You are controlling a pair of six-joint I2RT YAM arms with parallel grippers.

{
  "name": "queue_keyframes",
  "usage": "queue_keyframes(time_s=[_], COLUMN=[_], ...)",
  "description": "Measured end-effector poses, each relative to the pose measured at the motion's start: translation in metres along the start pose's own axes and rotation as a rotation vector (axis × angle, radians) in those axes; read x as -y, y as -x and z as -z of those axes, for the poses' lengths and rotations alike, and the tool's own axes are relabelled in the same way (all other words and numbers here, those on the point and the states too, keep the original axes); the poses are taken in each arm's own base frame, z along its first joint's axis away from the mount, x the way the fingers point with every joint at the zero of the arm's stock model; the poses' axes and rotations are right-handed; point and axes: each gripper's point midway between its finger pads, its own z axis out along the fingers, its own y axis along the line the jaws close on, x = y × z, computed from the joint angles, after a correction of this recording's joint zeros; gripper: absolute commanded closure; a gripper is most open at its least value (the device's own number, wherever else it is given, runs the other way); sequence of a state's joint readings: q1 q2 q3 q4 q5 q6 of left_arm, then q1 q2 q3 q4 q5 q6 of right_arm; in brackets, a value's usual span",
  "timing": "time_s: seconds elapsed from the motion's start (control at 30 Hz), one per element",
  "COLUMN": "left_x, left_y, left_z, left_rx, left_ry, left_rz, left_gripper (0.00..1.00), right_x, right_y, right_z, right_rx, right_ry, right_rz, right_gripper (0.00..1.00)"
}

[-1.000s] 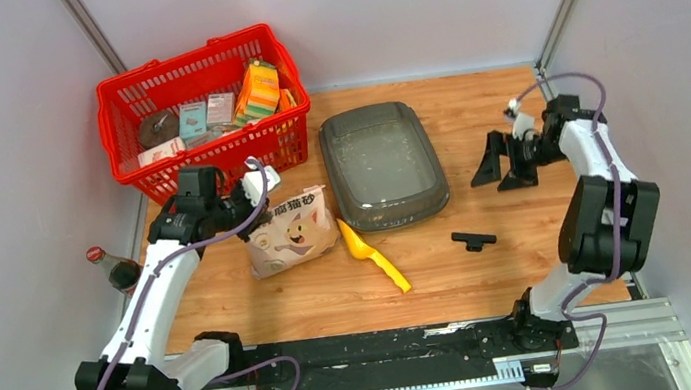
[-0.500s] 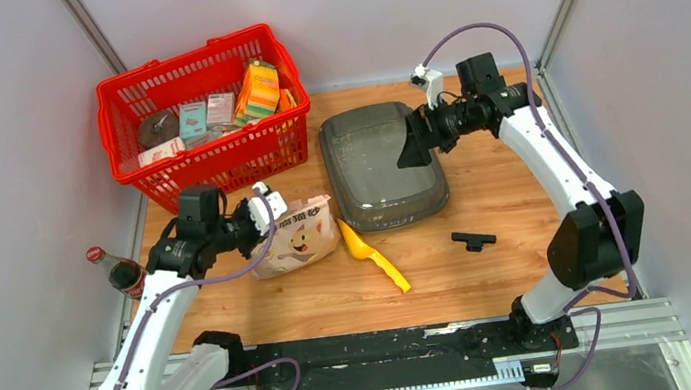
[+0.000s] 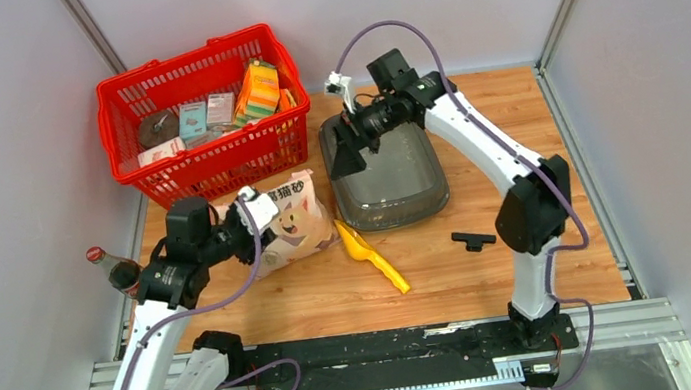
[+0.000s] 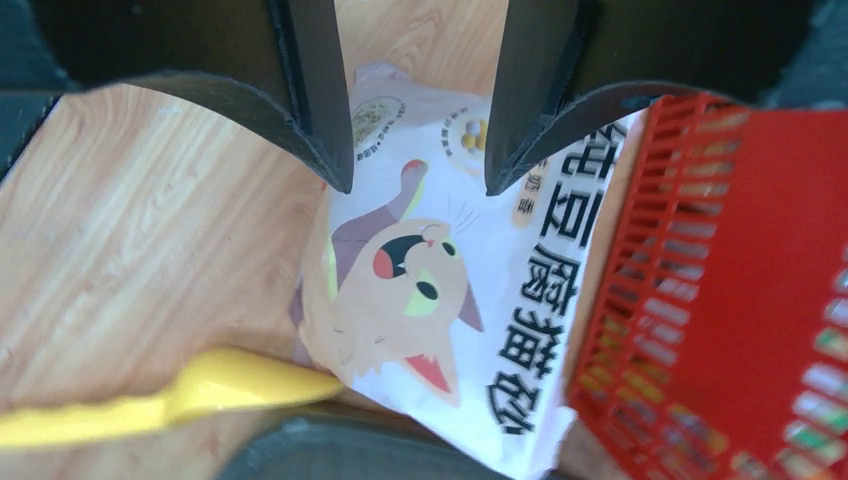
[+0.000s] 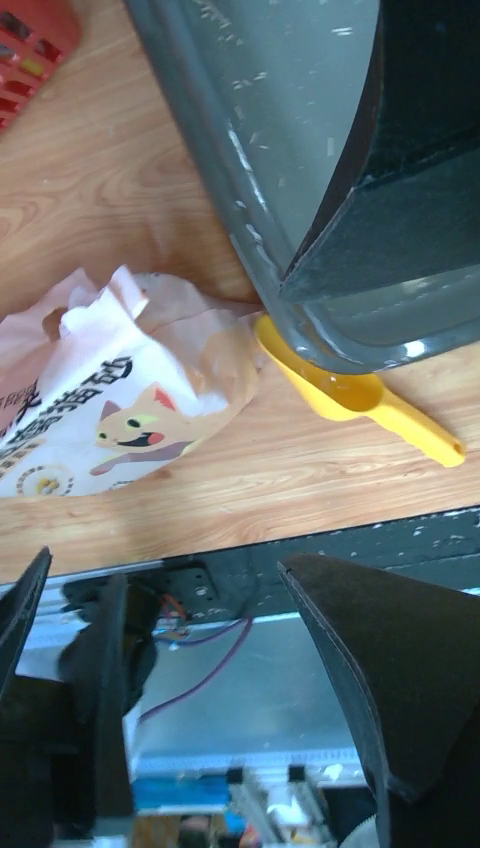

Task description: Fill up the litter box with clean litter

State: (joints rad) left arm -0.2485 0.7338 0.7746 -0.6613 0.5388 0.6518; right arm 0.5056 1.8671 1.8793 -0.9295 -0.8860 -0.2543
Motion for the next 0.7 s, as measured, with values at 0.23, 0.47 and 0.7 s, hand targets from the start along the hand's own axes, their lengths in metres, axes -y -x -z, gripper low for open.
queue_keyframes(time_s=[0.23,0.47,0.7], left_x=[-0.067,-0.113,-0.113], left_y=[0.023,-0.018,-0.069], left_z=[0.040,0.070,0.043], left_rx=[-0.009,-0.047,-0.119], left_ry=[0.381,0.708,0.738], left_rz=[0.374,0.827,1.222], left_gripper=[0.34,0.34,0.34], right_x=[0.058,0.076,0.061], right_y=[0.019,0.012,0.029], right_z=[-0.048,-0.063,-0.047], right_rx=[0.050,0.049,0.081], right_ry=[0.044,0.041,0.031], right_rz=[-0.146,-0.261,-0.207], right_gripper=[0.00,0.00,0.00])
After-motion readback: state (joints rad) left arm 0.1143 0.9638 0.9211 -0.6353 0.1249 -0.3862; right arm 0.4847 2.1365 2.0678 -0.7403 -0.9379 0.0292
